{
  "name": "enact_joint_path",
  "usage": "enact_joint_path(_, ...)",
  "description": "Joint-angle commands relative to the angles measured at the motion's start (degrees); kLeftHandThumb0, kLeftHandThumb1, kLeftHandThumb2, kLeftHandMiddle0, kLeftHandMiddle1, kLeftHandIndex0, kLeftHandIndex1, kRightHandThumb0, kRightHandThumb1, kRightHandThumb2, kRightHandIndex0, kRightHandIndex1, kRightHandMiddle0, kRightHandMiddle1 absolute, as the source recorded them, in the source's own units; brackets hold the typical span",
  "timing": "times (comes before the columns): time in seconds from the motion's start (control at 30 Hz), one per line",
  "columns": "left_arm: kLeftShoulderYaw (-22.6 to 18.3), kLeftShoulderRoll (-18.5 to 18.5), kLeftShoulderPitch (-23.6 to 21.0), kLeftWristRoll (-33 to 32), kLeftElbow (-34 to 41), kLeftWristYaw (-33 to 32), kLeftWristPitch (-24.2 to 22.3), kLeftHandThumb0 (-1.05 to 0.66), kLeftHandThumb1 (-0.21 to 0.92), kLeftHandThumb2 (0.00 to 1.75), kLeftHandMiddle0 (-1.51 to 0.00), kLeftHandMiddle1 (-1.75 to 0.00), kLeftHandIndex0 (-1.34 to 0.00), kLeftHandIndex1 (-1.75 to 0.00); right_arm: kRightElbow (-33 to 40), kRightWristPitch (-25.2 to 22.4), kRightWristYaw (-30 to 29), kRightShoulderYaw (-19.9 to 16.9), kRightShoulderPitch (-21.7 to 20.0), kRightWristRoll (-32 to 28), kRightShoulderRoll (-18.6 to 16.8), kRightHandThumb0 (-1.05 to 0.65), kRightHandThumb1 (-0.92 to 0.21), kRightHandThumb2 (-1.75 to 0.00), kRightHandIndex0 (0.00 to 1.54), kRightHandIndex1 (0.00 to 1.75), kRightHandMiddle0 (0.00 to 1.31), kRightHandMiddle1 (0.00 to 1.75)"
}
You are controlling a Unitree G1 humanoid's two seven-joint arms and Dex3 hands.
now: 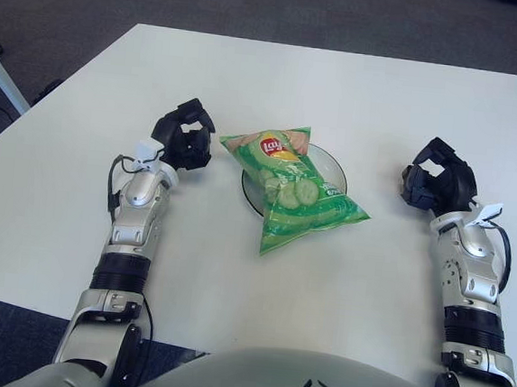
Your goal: Put the snack into the plate.
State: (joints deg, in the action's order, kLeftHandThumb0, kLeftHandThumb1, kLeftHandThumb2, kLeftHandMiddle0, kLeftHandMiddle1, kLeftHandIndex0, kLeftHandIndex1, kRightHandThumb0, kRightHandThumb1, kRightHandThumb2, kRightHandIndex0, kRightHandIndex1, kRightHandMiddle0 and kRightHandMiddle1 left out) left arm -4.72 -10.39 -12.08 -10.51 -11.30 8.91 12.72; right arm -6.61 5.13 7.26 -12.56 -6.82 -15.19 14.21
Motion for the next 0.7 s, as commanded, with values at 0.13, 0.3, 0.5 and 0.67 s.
enact_joint_path(0.13,2.8,6.7,12.5,-0.5,-5.6,0.3,-1.9,-0.47,0.35,1.27,-1.3,-1.75,-0.59,-1.75,-5.6,4.3,3.5,-0.1,5.2,-3.8,-7.0,-0.54,-0.18,-1.49,1.31,1.75,0.73,1.75)
enact_joint_path(0.3,2.7,6.7,12.4,-0.4,-5.3,-0.2,-3.1,-0.47,0.35,1.27,-1.31,-1.75,-0.58,-1.75,-6.4,5.5,5.4,-0.2,5.1,-4.9,-6.9,-0.53,-0.2,-1.46,1.31,1.75,0.71,1.75)
enact_joint_path(0.5,2.6,6.7,12.2,-0.4,-4.6,-0.8,-4.6,-0.47,0.36,1.27,-1.31,-1.75,-0.58,-1.75,-6.6,5.8,6.3,-0.9,5.0,-5.8,-7.4,-0.52,-0.23,-1.42,1.32,1.75,0.69,1.75)
enact_joint_path(0.67,2.5,6.7,12.2,-0.5,-4.1,-0.8,-5.6,-0.46,0.37,1.25,-1.32,-1.75,-0.57,-1.75,-5.9,5.2,7.2,-1.9,5.0,-9.0,-8.7,-0.51,-0.25,-1.4,1.31,1.75,0.67,1.75)
